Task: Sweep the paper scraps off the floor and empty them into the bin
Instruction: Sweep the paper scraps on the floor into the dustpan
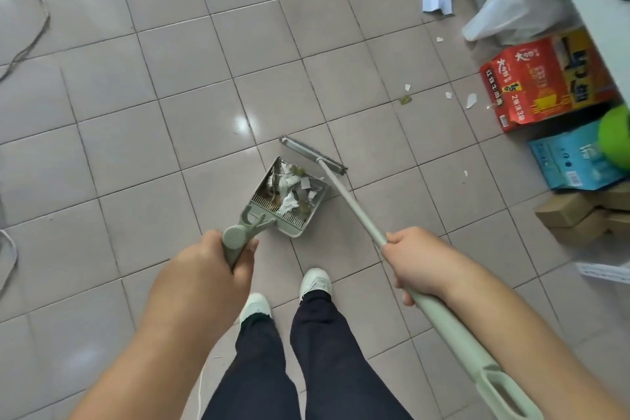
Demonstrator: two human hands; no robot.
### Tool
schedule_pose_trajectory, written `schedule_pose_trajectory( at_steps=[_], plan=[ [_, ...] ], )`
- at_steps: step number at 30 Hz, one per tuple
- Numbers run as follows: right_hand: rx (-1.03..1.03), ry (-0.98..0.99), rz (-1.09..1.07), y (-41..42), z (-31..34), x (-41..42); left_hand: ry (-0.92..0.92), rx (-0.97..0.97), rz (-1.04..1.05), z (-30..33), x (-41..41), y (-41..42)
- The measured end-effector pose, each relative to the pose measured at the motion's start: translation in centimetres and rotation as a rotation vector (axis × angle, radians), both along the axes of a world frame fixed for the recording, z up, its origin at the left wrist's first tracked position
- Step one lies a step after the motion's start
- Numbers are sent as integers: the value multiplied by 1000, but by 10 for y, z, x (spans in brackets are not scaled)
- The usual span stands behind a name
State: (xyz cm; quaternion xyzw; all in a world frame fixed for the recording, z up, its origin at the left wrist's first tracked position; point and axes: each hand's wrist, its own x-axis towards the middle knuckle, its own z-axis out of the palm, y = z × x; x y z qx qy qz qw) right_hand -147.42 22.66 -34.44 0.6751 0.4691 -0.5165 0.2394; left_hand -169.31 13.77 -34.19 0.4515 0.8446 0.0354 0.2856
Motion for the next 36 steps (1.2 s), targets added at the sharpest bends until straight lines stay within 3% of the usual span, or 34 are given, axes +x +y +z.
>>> schedule_pose_trajectory(
  at_steps=[5, 10, 15, 21, 26, 32, 36],
  plan=[
    [63, -36, -159, 28, -28, -13, -6, -32, -21, 1, -5, 7],
    [-17, -28, -292, 40, -54, -45, 2, -53, -73, 1, -9, 15],
    [-78, -12, -240, 17, -32, -48, -19, -68, -112, 0, -11, 26],
    [-104, -27, -334, 17, 5, -23, -5, -77, -155, 3, -12, 31],
    [-3, -58, -363, 20, -23, -41, -30, -55, -162, 2, -12, 36],
    [-134, -16, -272, 6, -36, -66, -87, -10, -182, -3, -9, 45],
    [-164, -30, -354, -4, -36, -57, -118, -14, -211, -1, -8, 51]
  ],
)
